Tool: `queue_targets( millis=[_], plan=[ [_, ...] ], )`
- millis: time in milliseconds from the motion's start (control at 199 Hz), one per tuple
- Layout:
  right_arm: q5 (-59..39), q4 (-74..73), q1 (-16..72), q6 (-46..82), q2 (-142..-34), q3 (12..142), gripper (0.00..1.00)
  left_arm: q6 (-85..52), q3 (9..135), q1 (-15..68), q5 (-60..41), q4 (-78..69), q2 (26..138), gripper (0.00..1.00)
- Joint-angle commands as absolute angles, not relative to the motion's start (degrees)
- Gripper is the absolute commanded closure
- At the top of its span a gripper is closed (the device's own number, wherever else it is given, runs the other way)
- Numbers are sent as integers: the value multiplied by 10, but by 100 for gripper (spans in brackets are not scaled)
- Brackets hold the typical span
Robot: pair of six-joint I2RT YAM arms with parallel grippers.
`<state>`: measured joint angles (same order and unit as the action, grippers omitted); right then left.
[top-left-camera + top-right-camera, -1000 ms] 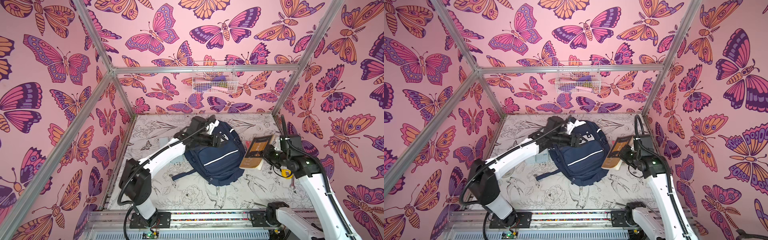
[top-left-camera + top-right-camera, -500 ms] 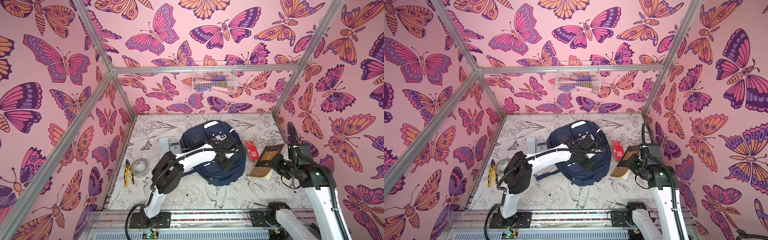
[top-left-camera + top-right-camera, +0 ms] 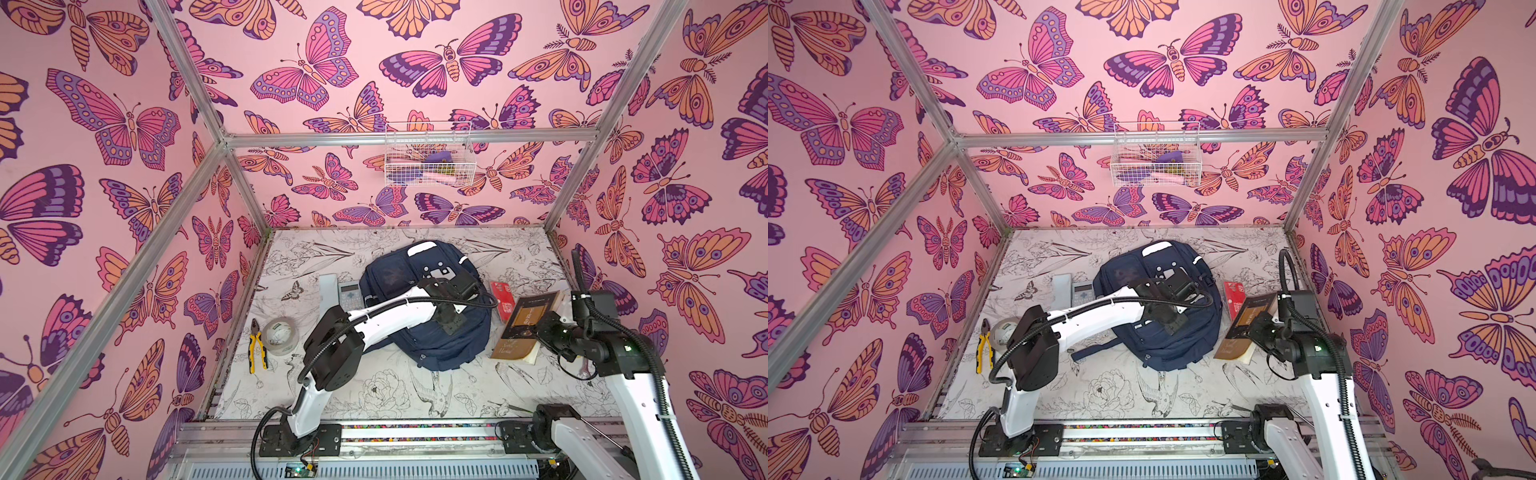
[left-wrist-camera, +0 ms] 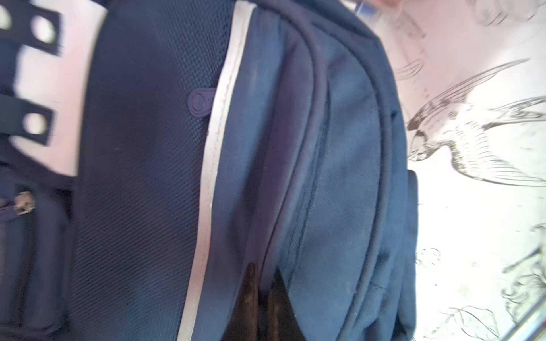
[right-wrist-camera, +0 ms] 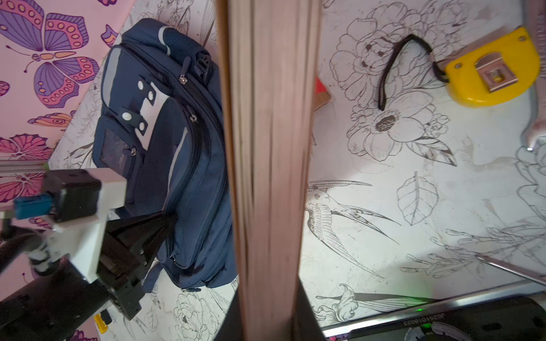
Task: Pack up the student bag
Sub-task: 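Move the brown book over the bag opening with right gripper while left grips bag, then push the brown book down into the backpack opening with the right gripper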
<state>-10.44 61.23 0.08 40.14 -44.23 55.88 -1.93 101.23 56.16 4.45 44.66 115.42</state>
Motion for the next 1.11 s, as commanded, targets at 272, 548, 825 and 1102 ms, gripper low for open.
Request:
queue_targets(
  millis=[272, 548, 825, 1102],
  plan=[
    [-275, 467, -2, 441, -398, 485, 100, -101, 1020, 453, -164, 380, 1026, 100],
    [-353, 234, -1, 593, -366, 368, 100, -129, 958, 425, -256, 313, 991, 100],
    [-315, 28, 31, 693, -397, 280, 100, -137, 953, 423, -283, 299, 993, 100],
    [-207, -82, 143, 702, -484, 257, 100, -134, 955, 422, -302, 294, 1003, 100]
  ],
)
